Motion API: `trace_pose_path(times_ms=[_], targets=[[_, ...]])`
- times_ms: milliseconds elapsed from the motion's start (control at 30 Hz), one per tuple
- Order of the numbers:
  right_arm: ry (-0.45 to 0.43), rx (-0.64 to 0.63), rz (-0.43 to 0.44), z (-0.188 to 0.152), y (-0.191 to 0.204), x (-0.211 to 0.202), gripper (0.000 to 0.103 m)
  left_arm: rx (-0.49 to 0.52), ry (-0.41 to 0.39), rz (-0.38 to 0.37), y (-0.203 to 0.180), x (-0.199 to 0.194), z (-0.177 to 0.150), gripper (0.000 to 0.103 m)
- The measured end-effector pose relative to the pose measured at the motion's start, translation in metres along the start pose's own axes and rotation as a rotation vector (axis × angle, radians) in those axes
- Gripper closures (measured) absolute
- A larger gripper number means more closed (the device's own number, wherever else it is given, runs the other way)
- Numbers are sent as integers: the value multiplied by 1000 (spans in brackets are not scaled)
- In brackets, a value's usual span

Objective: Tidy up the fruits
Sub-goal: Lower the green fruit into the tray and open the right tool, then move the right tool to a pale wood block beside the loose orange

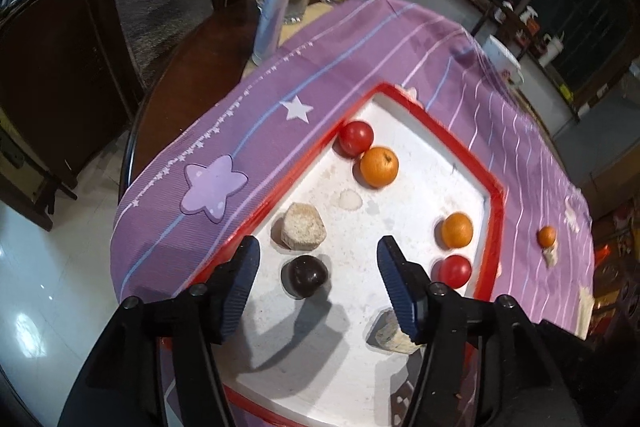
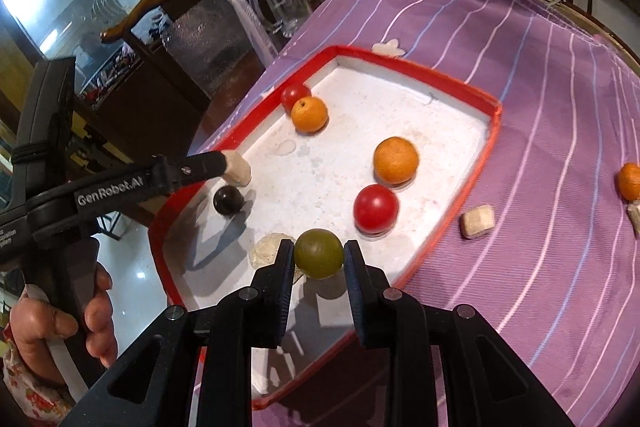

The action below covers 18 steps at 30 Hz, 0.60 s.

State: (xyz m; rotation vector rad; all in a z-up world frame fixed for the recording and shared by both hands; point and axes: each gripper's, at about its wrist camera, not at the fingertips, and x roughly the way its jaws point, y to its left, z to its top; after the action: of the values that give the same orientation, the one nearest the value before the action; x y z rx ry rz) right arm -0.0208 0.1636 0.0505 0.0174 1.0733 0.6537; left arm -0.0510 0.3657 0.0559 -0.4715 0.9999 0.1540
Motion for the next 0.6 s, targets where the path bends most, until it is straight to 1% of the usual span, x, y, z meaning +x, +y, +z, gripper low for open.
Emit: trace_pose_path(times_ms=[133, 333, 400, 500, 567, 600], targets=[[-17, 18, 1, -2, -7, -13, 75, 6, -21, 16, -8, -7, 1, 42], [0, 11, 41, -9, -6, -19, 74, 36, -33, 22, -25, -17, -3, 41], [3, -1, 51, -11, -4, -20, 71, 50, -44, 27, -31, -24, -5, 40], [1, -20, 64, -13, 2, -23, 63, 63, -61, 37, -36, -33, -7, 35], [-10, -28, 69, -14, 4, -27, 55, 79, -74, 55, -40, -40, -9, 35], [-17, -30, 69, -14, 5, -30, 55, 92, -82, 67, -44, -44, -10, 34]])
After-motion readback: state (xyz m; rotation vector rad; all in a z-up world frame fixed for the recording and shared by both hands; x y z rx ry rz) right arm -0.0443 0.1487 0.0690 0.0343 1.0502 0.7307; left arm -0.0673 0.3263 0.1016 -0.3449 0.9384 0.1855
